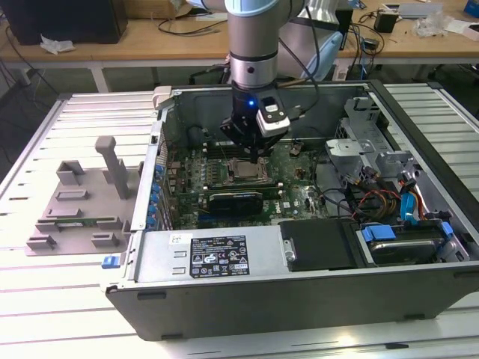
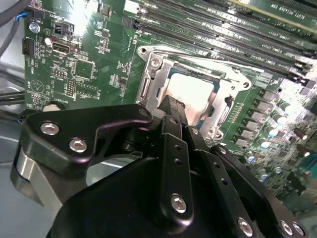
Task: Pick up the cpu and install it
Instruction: 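Close the cpu cover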
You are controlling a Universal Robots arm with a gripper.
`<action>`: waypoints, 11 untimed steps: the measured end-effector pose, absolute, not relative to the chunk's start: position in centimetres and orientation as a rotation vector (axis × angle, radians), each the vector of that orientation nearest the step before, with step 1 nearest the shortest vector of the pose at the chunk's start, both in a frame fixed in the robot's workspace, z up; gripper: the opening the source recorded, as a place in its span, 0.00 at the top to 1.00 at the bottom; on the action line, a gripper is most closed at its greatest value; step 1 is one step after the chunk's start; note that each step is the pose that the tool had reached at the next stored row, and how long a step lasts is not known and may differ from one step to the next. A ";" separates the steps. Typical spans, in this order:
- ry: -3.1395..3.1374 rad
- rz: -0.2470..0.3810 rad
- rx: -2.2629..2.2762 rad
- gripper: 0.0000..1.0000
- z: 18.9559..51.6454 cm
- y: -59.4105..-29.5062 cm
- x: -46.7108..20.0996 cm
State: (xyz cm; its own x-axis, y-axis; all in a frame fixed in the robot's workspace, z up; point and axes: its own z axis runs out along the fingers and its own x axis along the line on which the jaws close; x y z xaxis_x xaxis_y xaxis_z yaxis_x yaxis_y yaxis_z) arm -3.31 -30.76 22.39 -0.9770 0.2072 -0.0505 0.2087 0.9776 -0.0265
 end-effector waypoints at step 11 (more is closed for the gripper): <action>3.090 -0.045 0.086 0.89 22.2 -31.4 -3.8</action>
